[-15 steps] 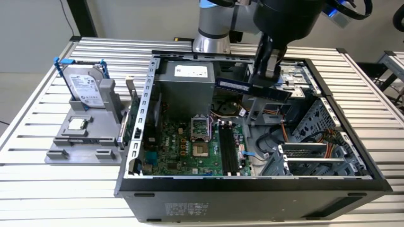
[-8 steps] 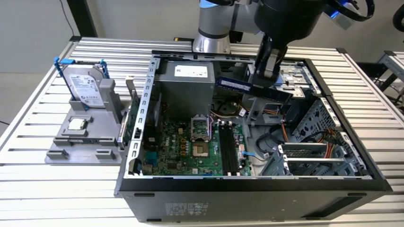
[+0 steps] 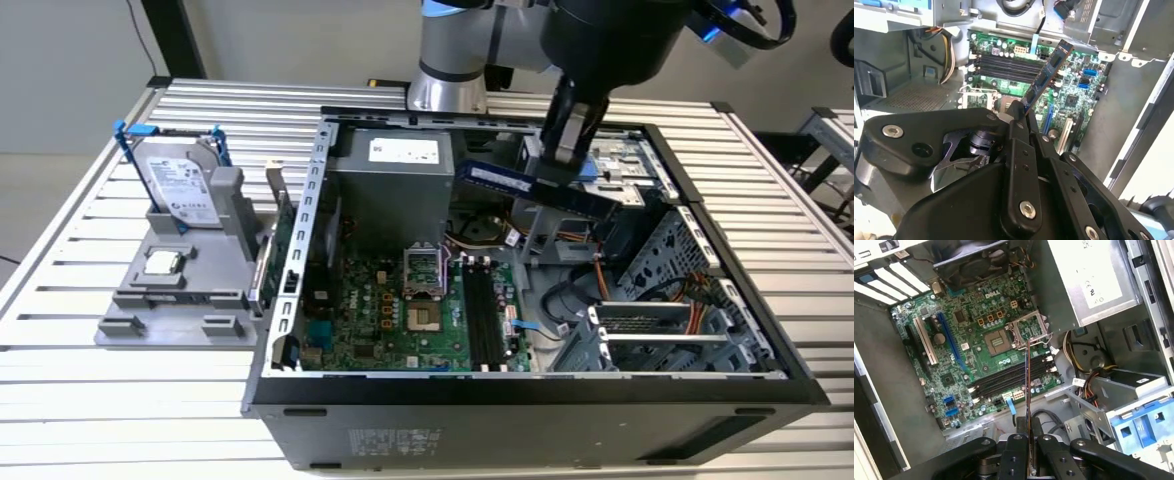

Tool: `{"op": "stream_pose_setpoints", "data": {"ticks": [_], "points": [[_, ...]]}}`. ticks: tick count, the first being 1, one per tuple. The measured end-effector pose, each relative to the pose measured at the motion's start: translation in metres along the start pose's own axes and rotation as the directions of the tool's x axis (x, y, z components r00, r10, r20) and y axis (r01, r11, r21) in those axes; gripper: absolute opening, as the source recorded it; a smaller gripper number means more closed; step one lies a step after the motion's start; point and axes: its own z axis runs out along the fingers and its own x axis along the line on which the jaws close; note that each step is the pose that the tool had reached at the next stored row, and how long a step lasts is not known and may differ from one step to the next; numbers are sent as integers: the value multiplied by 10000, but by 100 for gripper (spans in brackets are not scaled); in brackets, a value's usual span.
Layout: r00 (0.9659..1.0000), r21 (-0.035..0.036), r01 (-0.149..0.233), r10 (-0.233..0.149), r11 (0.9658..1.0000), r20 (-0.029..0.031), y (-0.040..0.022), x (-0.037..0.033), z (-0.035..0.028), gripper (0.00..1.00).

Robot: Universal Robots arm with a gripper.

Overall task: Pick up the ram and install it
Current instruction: 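Insert the ram into the slot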

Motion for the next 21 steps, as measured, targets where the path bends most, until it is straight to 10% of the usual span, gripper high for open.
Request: {"op": "stream_pose_setpoints", "data": {"ticks": [10, 21], "points": [[9937, 68, -1123, 1123, 9936, 19, -7, -3, 7, 0], [9727, 138, -2321, 2320, 9726, 46, -16, -6, 13, 0]]}}
